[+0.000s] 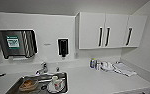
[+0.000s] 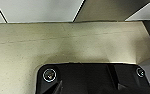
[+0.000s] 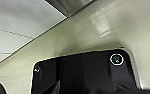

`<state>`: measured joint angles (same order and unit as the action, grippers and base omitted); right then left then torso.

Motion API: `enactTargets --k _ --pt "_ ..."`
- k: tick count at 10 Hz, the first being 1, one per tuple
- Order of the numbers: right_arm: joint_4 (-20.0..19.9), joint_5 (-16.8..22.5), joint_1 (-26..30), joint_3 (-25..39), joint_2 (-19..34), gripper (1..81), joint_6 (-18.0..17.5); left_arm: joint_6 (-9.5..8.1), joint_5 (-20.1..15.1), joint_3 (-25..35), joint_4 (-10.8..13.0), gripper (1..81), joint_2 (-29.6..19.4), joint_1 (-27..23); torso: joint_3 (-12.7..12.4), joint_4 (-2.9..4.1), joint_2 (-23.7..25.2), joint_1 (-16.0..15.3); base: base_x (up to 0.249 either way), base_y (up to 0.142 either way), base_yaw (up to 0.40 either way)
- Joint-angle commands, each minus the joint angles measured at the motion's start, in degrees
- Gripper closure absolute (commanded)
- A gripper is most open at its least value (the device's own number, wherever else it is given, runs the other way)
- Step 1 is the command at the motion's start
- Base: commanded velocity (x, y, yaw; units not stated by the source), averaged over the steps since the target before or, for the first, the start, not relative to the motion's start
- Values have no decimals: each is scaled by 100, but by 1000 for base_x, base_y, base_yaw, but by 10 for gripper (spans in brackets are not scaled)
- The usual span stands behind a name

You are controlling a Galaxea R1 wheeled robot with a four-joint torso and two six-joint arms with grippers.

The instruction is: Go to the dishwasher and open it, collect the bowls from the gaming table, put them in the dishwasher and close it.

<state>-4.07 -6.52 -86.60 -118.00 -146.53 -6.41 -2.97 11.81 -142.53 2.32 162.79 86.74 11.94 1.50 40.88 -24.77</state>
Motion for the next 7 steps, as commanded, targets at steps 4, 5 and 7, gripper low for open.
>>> enactTargets --k 4,5,7 --pt "-85 222 770 1076 875 10 0 25 -179 50 67 10 -133 -381 155 0 1026 -653 0 0 0" --pt "-111 222 859 1341 1079 10 0 25 -179 50 67 10 -124 -381 166 0 1259 -802 0 0 0" --pt "-138 230 1000 1694 1405 10 -44 25 -179 85 76 10 -124 -381 168 0 1635 -1036 0 0 0"
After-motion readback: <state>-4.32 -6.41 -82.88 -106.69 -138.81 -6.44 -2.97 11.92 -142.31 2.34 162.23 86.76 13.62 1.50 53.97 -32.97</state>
